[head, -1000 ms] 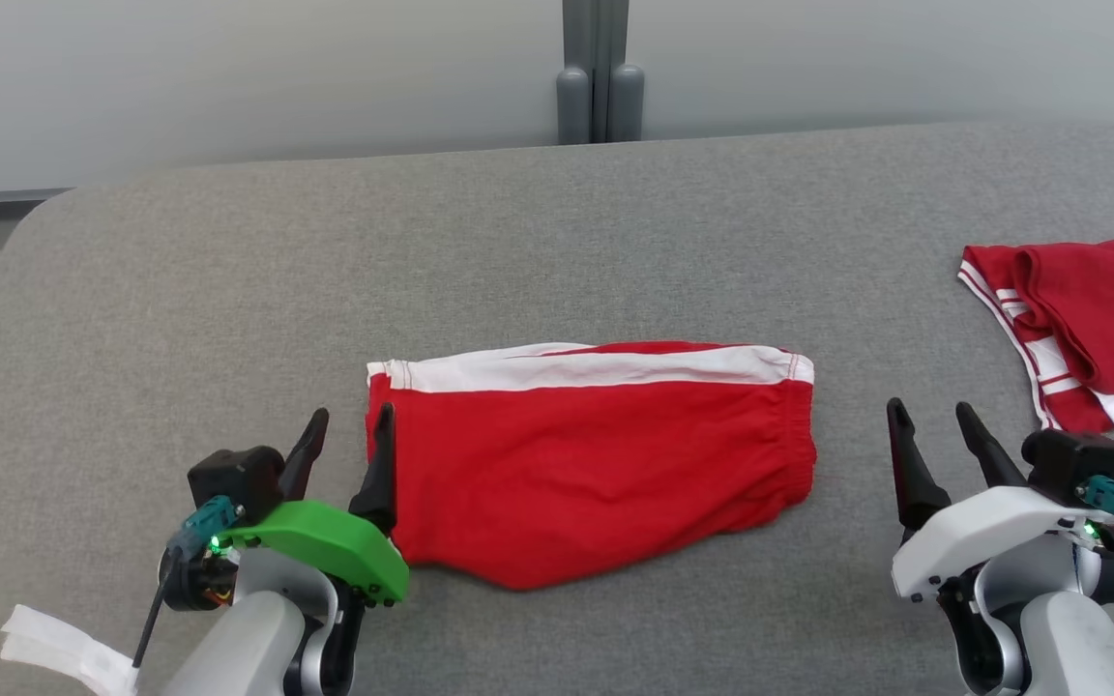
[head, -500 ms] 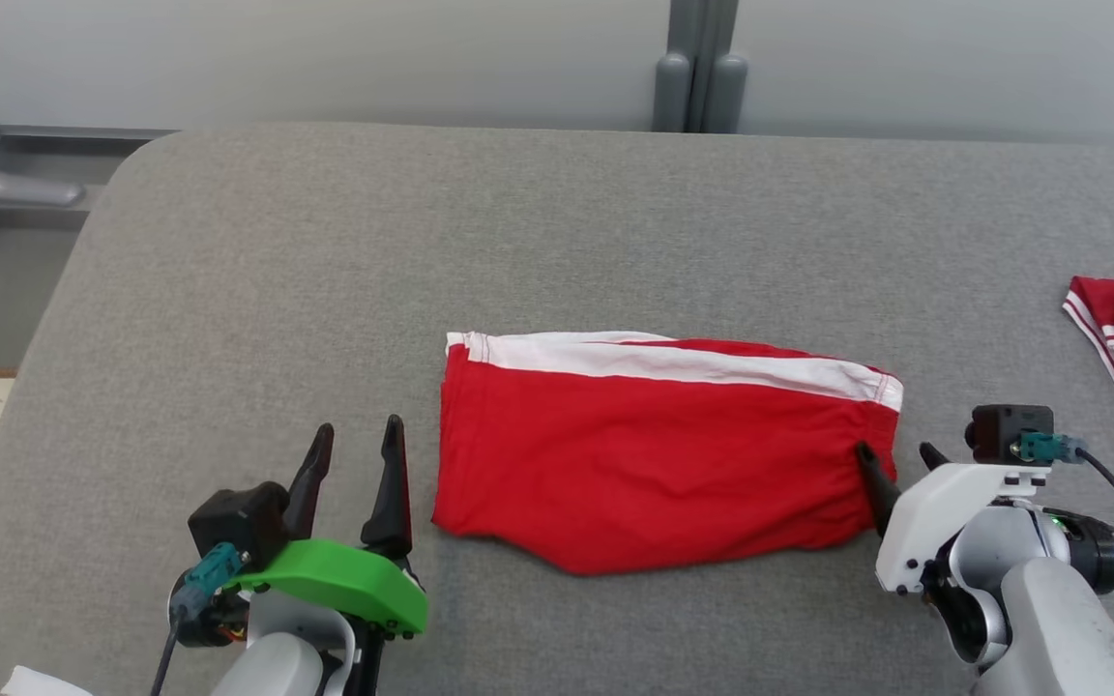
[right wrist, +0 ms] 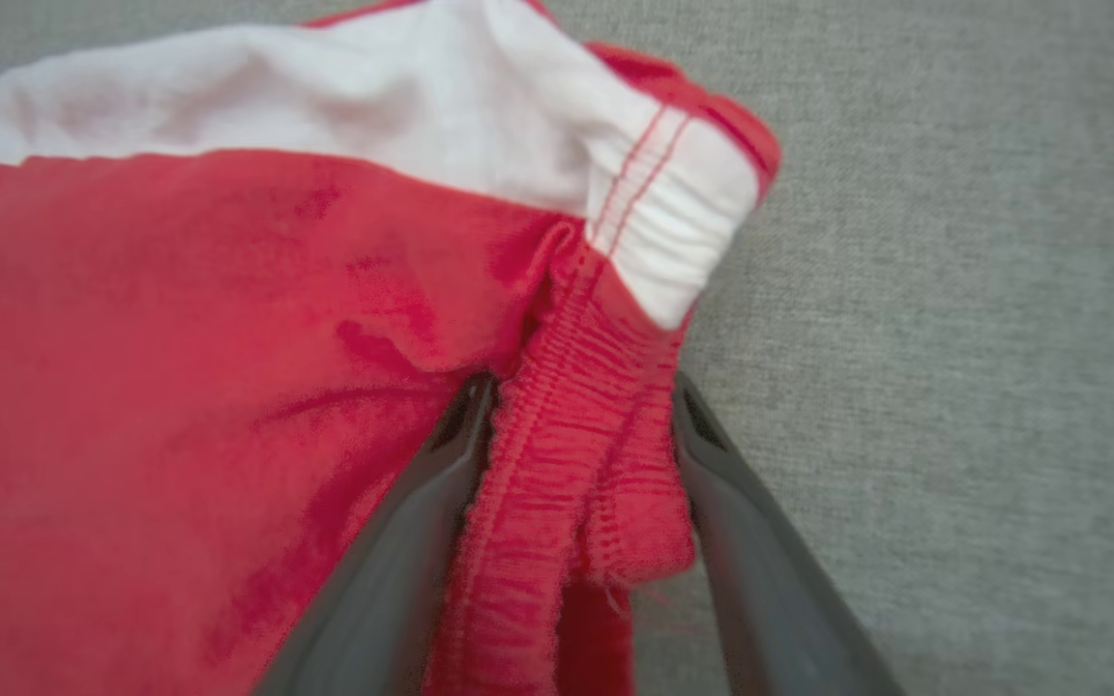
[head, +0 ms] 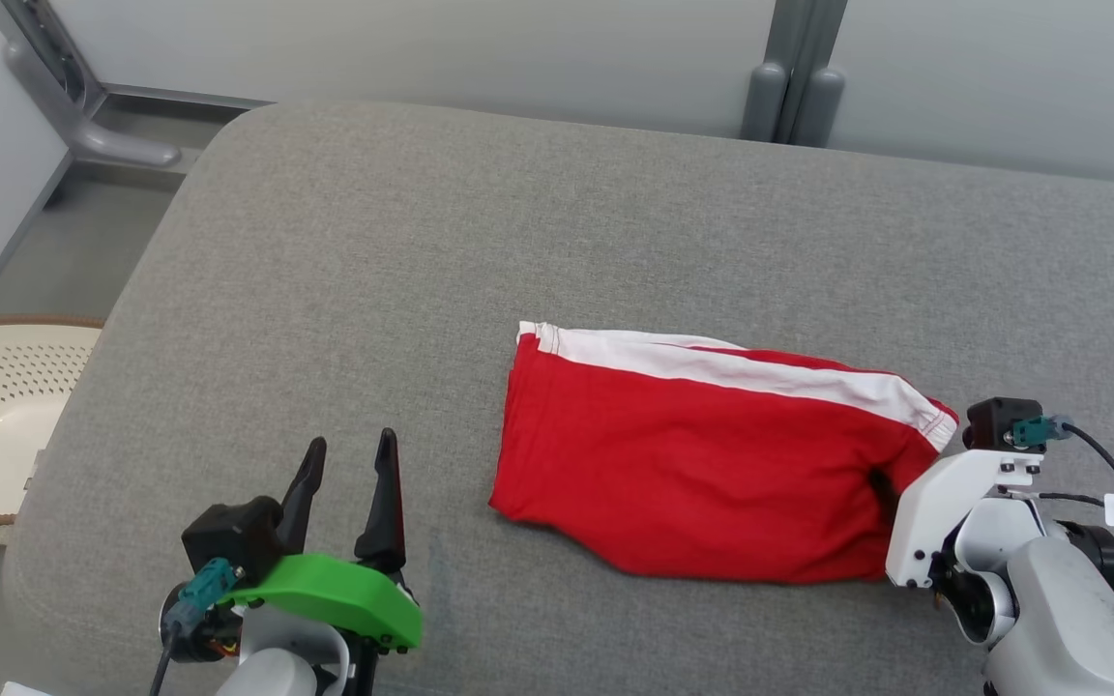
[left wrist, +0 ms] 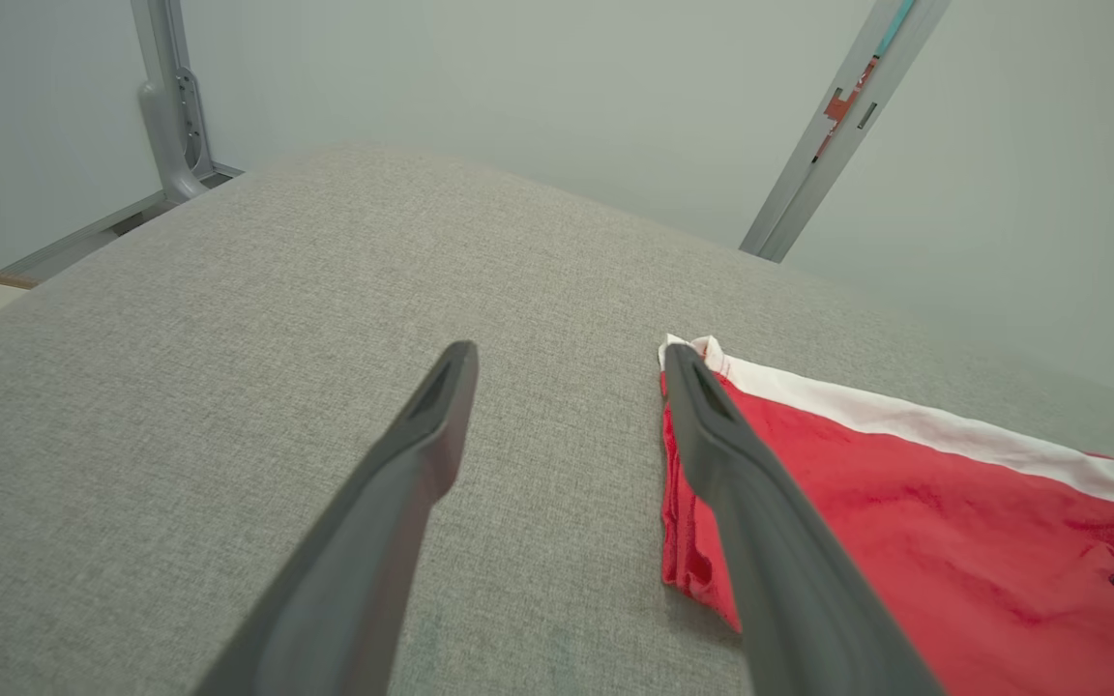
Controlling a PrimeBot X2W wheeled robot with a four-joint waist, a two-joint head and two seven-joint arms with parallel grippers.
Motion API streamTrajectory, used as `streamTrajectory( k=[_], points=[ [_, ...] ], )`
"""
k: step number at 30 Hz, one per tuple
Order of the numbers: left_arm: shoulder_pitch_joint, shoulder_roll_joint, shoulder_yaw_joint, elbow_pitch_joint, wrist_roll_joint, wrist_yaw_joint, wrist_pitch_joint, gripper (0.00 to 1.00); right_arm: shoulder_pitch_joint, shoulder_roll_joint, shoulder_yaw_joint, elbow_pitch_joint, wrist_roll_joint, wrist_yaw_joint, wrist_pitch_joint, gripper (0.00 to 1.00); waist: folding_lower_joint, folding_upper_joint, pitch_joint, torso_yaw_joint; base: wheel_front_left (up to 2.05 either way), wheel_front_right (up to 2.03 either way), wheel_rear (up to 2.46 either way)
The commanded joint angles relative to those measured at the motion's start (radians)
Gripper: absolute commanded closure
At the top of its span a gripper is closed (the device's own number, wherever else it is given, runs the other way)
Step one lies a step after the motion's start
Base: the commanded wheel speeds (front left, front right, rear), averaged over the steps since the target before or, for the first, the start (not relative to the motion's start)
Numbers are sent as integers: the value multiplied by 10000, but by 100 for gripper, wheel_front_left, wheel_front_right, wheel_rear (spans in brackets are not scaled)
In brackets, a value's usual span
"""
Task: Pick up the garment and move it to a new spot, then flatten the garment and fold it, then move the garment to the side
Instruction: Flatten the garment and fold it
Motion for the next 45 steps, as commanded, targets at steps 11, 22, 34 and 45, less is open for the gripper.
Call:
streamTrajectory(
  k=[11, 22, 34, 45],
  points=[
    [253, 134, -141, -199, 95, 92, 112, 0, -422, -827, 600, 291, 496, -7, 353, 100, 0, 0, -411, -556, 0, 0, 0],
    [292, 42, -294, -149, 36, 34, 174, 0, -55, -1720, 285, -917, 1138, 1, 1369, 100, 0, 0, -515, -949, 0, 0, 0],
    [71, -88, -378, -162, 30, -1, 148, 0, -317, -447, 1510, -3039, 2304, 1, 2530, 100, 0, 0, -462, -365, 0, 0, 0],
    [-149, -390, -353, 79, 22, -186, 10, 0, -1045, 240, 2132, -1980, 1765, 1, 2575, 100, 0, 0, -153, 640, 0, 0, 0]
  ],
)
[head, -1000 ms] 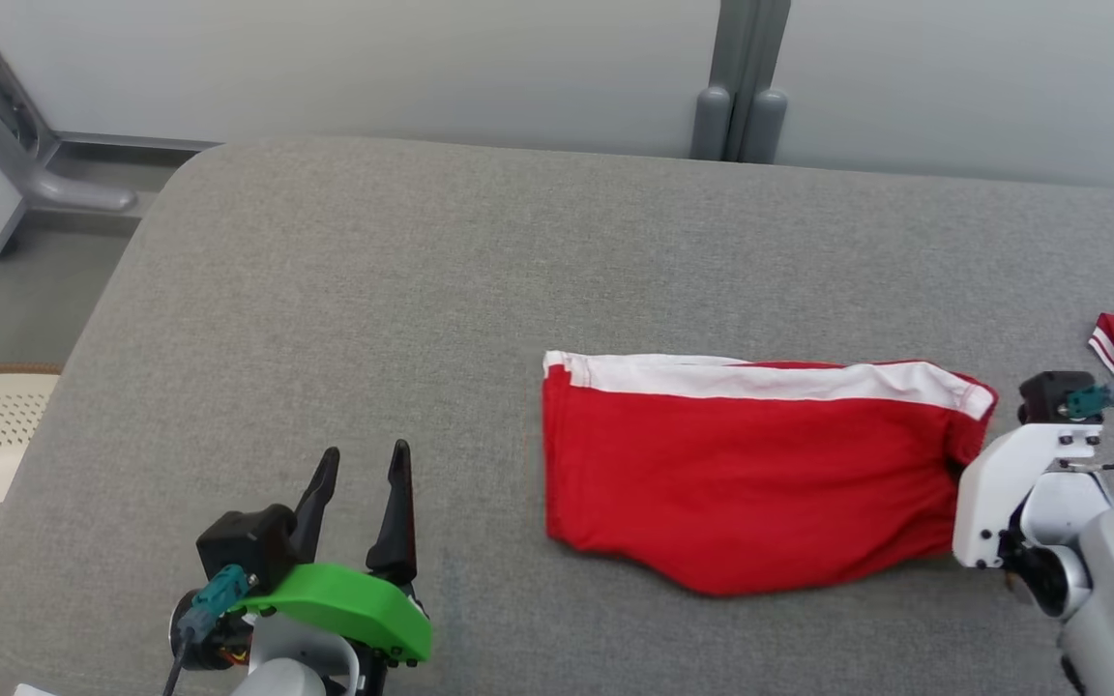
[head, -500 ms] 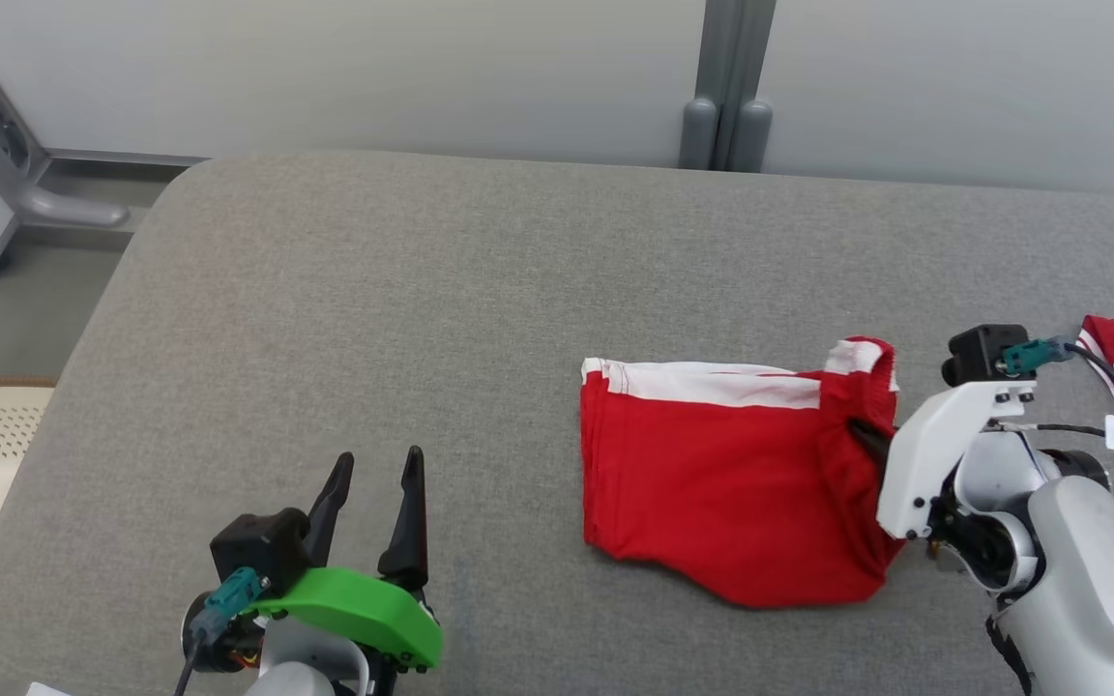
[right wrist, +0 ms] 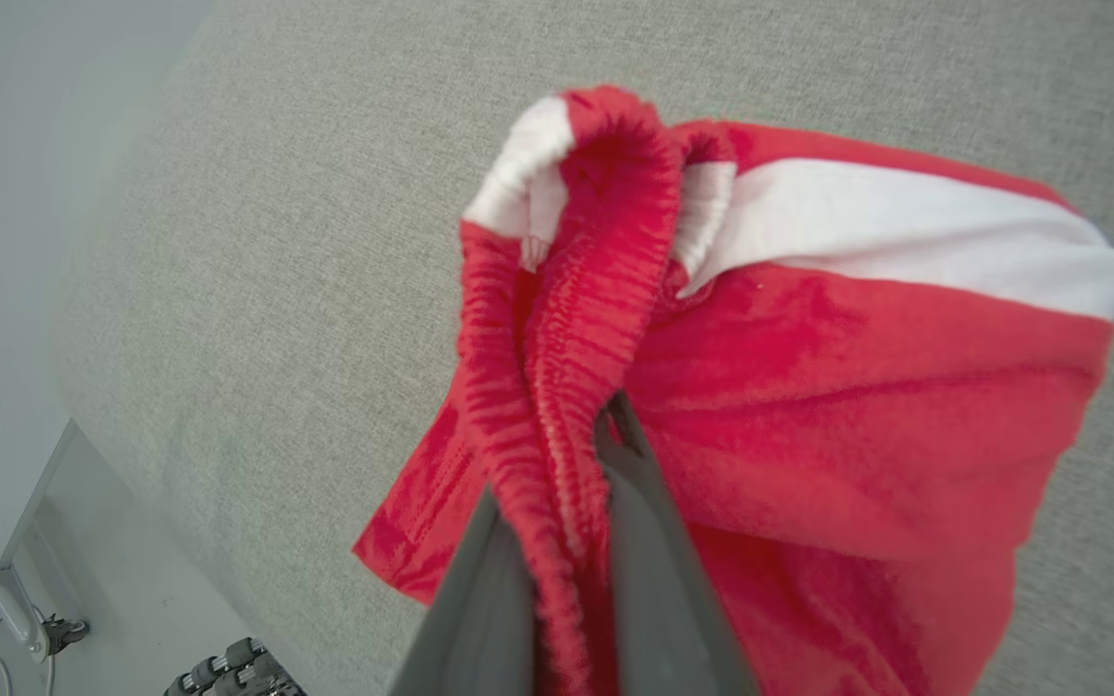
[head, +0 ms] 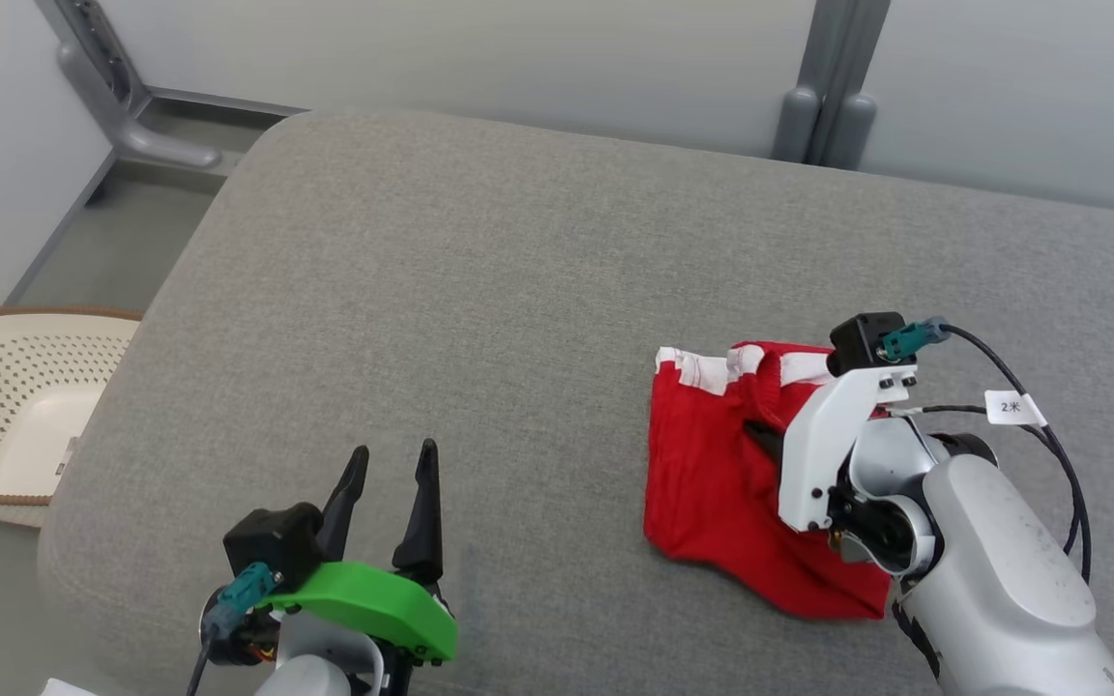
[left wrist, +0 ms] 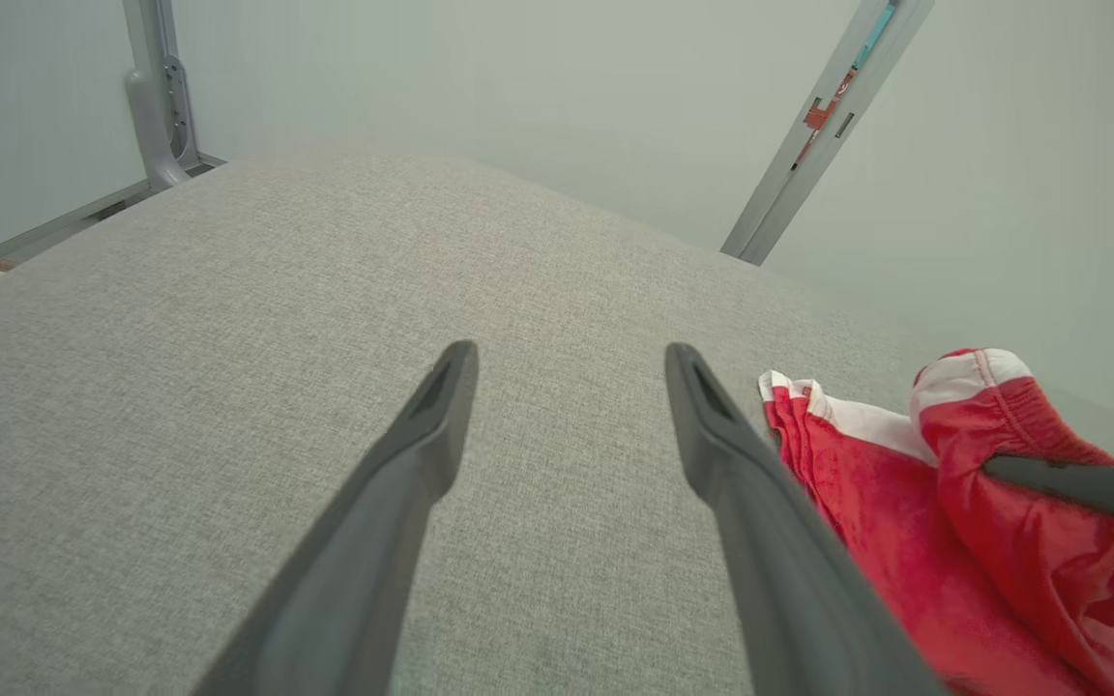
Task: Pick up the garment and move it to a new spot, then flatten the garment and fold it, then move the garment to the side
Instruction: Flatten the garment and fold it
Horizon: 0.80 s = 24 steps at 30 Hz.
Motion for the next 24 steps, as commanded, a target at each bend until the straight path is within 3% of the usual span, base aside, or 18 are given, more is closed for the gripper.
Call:
streamTrajectory(
  k=[1, 3, 4, 5, 6, 15, 24],
  points=[
    [-166, -72, 36, 52, -1, -72, -54, 0, -200, 56, -39, 198, -121, -3, -107, 100, 0, 0, 163, 267, 0, 0, 0],
    [-183, -124, 65, 107, -3, -108, -90, 0, -362, 150, -108, 534, -257, -3, -258, 100, 0, 0, 206, 327, 0, 0, 0],
    [-194, -135, 79, 132, 4, -128, -100, 0, -427, 184, -135, 687, -310, -3, -307, 87, 0, 0, 226, 341, 0, 0, 0],
    [-208, -157, 104, 163, 14, -139, -116, 0, -517, 241, -93, 826, -372, -3, -378, 30, 0, 0, 250, 348, 0, 0, 0],
    [-216, -175, 118, 185, 23, -156, -102, 0, -587, 290, -59, 917, -416, -3, -449, 0, 0, 0, 268, 347, 0, 0, 0],
    [-339, -352, 210, 347, 212, -298, -168, 0, -955, 506, 569, 672, 393, -3, -1198, 0, 0, 0, 325, -11, 0, 0, 0],
    [-760, -374, 223, 363, 464, -402, -193, 0, -1121, 346, 129, 212, -47, -3, -2620, 0, 0, 0, 277, -621, 0, 0, 0]
  ],
)
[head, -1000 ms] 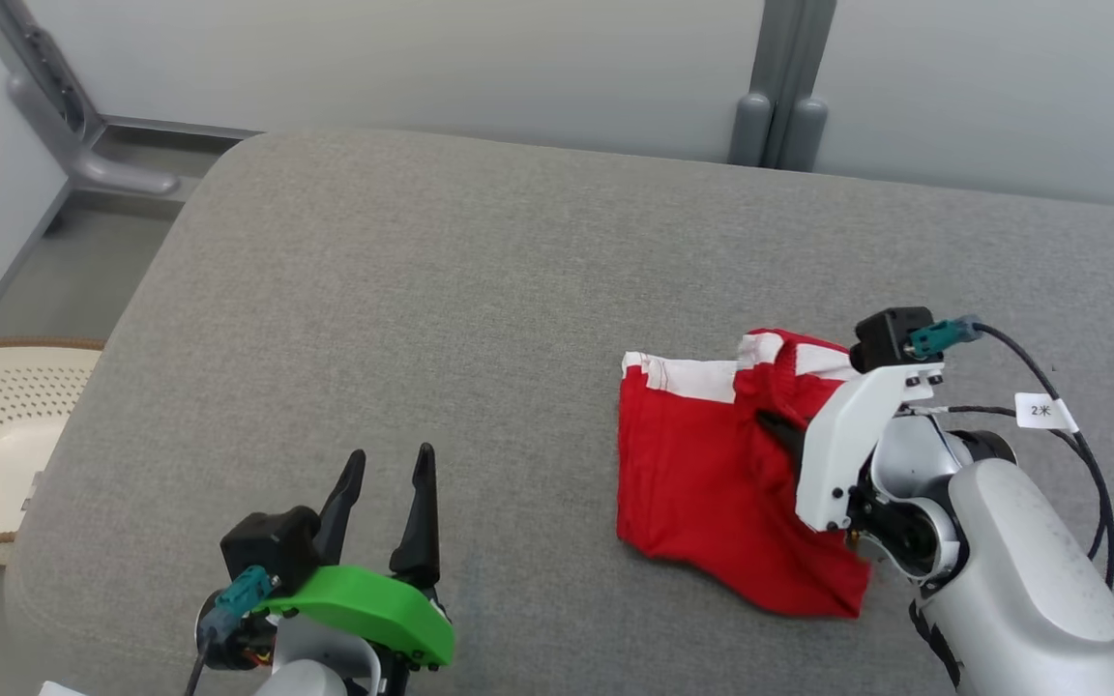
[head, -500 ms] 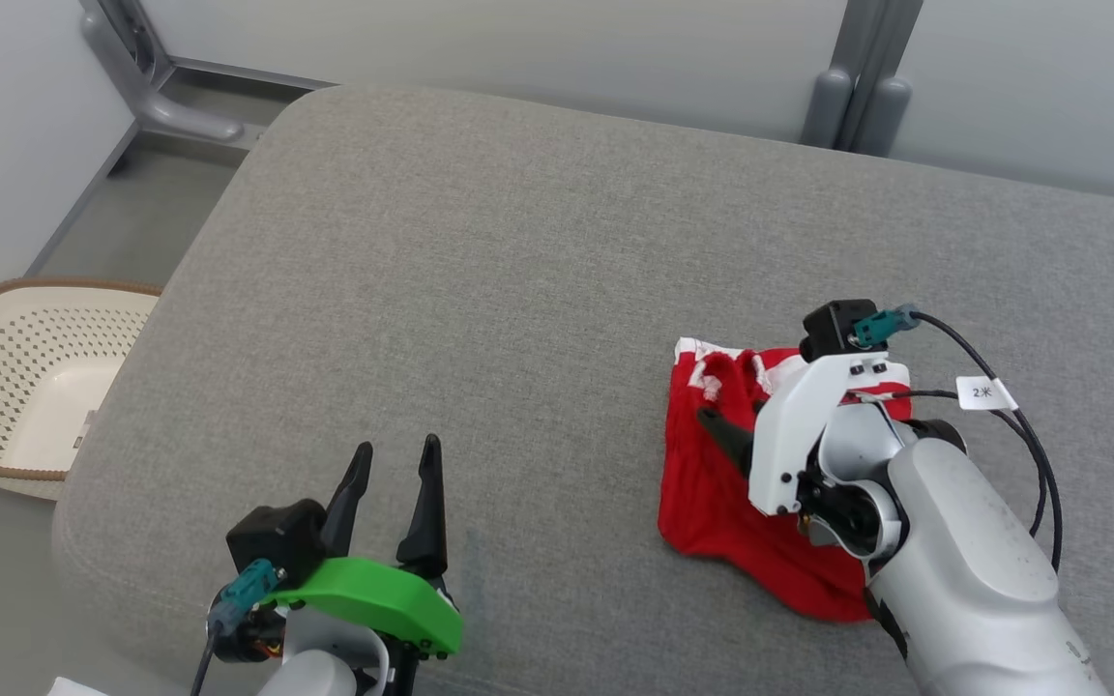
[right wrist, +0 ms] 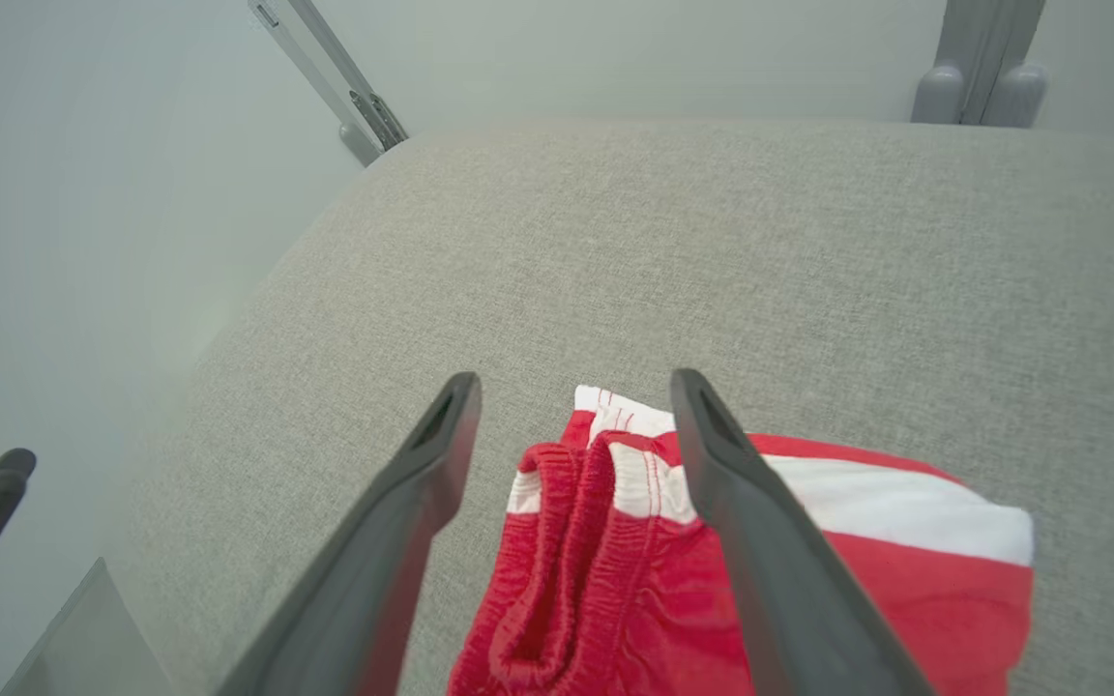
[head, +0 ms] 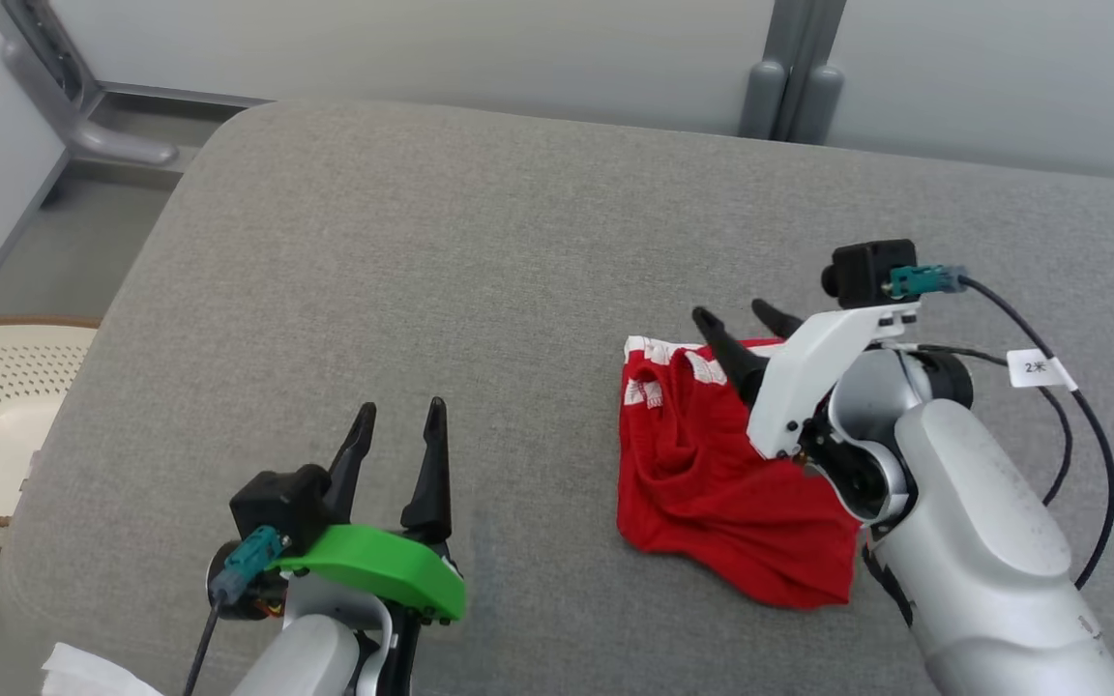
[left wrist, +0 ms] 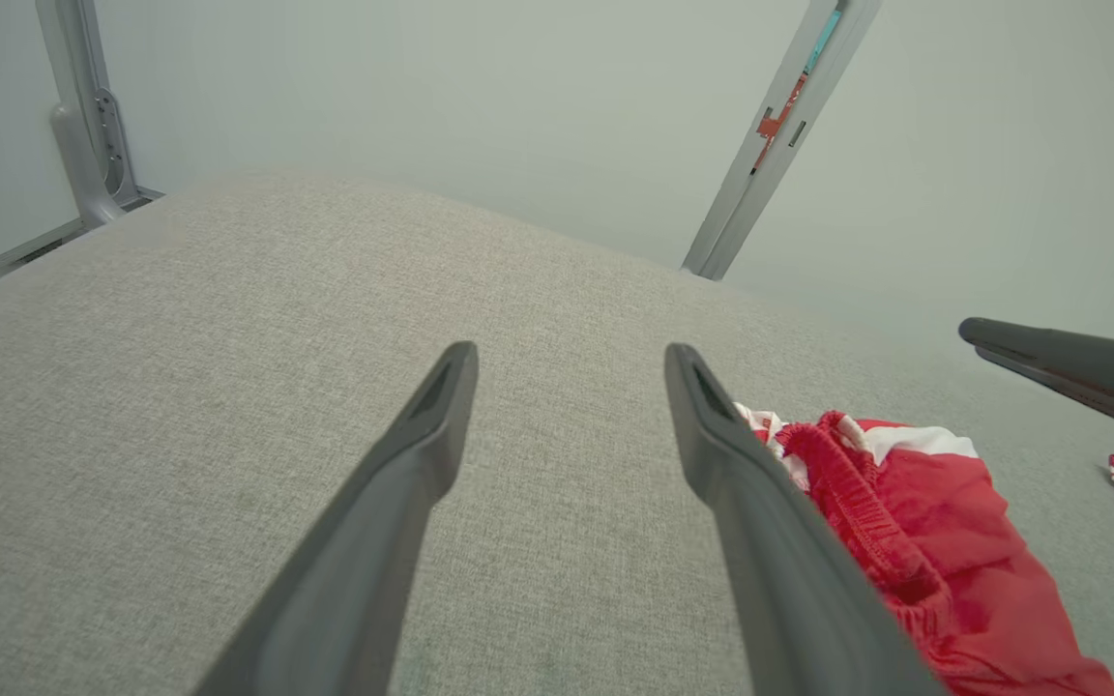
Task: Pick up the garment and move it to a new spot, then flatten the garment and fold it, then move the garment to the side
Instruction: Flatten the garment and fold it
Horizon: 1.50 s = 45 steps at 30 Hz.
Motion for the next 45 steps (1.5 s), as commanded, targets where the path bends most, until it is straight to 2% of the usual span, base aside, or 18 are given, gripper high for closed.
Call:
streamTrajectory(
  k=[1, 10, 20, 25, 30, 45],
  points=[
    [-241, -14, 12, 4, 79, -66, -76, 0, -63, -167, -174, -60, -172, -3, -252, 0, 0, 0, -33, -250, 0, 0, 0],
    [-551, -115, -67, 117, 277, -122, -73, 0, 431, -565, -783, -413, -1375, -3, -1904, 0, 0, 0, -345, -826, 0, 0, 0],
    [191, -410, 746, 124, 810, -243, -71, 0, 2376, -91, -1457, -957, -2614, -3, -4141, 0, 0, 0, -1086, -1459, 0, 0, 0],
    [874, -440, 1140, 132, 1280, -398, -69, 0, 3265, 44, -1850, -1183, -2826, -3, -4606, 0, 0, 0, -1367, -1620, 0, 0, 0],
    [1427, -411, 1406, 187, 1504, -411, -71, 0, 3959, 57, -1844, -1259, -2488, -3, -4952, 0, 0, 0, -1607, -1764, 0, 0, 0],
    [1778, -411, 1486, 319, 1632, -376, -71, 0, 4325, 63, -1625, -1207, -2207, -3, -5162, 0, 0, 0, -1682, -1967, 0, 0, 0]
  ],
)
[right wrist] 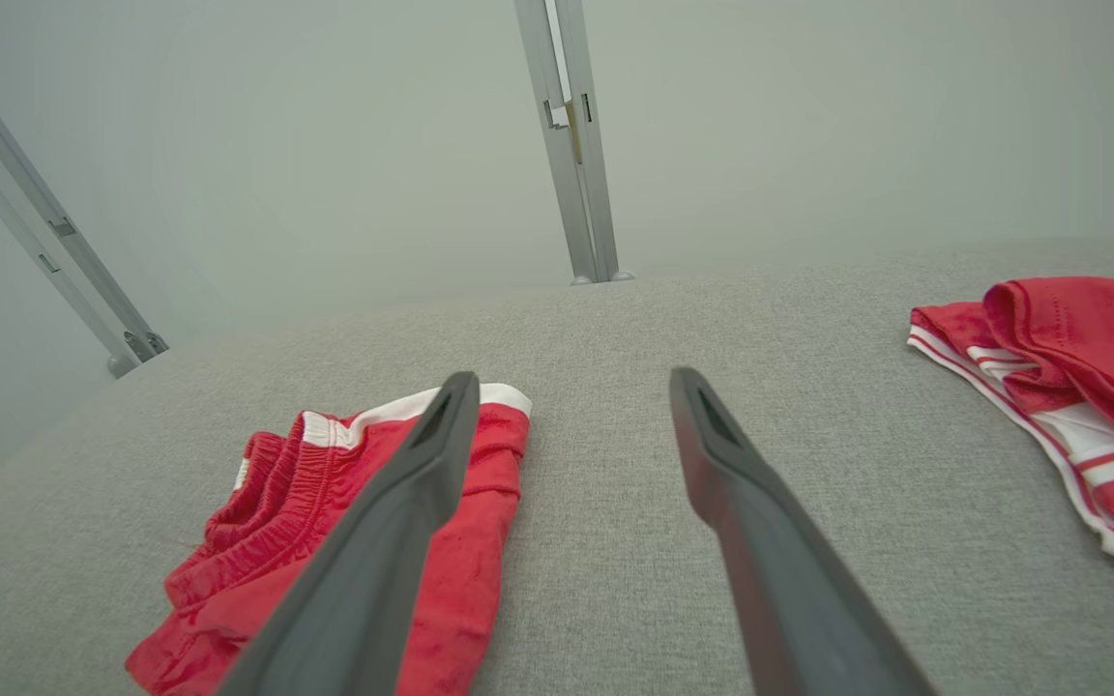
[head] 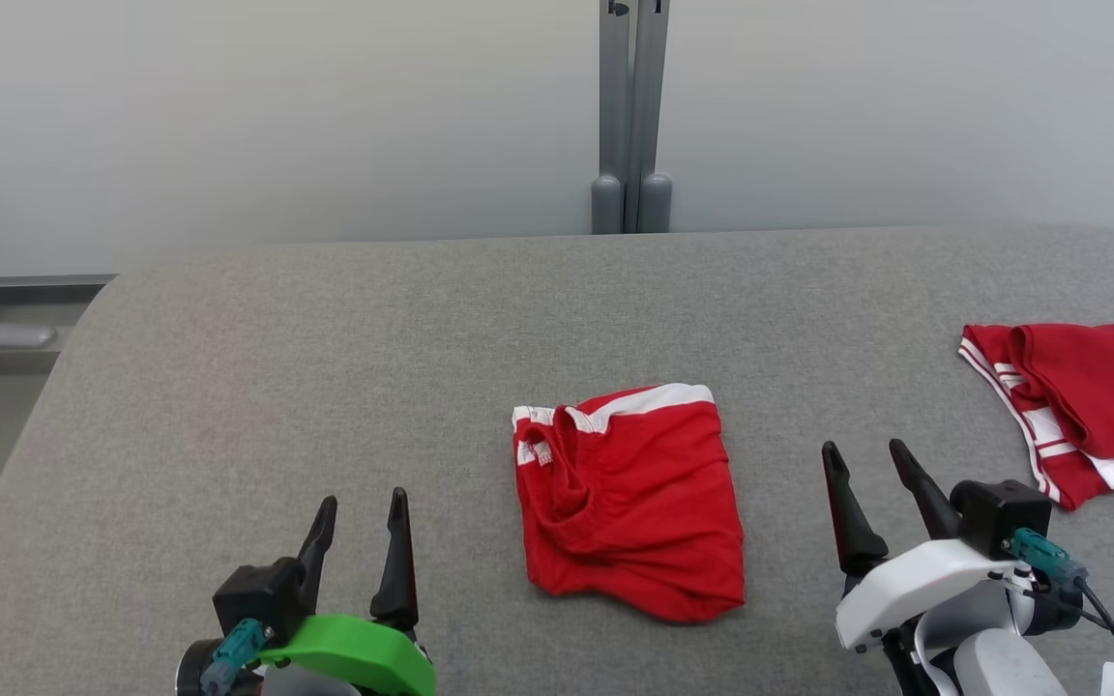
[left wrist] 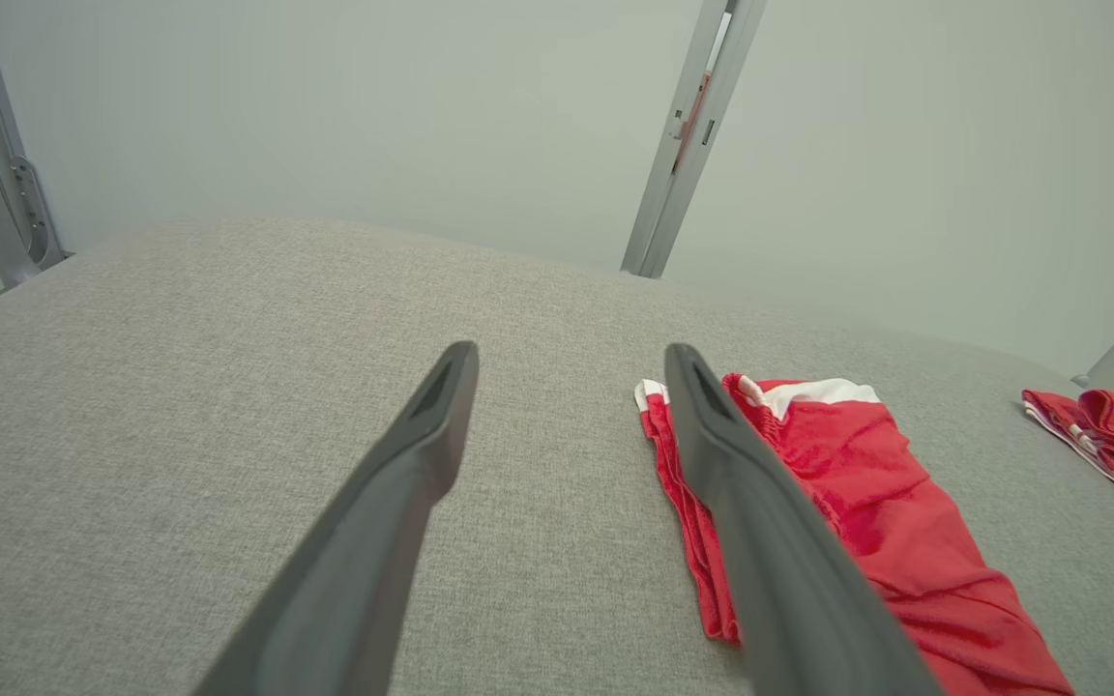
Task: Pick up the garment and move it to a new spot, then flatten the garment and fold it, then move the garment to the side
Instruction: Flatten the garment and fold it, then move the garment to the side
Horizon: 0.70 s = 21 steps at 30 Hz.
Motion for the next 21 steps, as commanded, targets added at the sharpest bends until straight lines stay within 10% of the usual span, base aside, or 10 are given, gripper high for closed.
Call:
streamTrajectory(
  k=[1, 21],
  points=[
    [73, 48, 15, 34, 68, 11, -25, 0, 46, -15, 47, 45, 54, -3, 2, 0, 0, -1, 1, 18, 0, 0, 0],
    [-53, 128, -181, 27, 58, 34, 61, 0, -897, -16, -183, 1462, -126, -3, 1322, 0, 0, -1, 140, 644, 0, 0, 0]
  ],
)
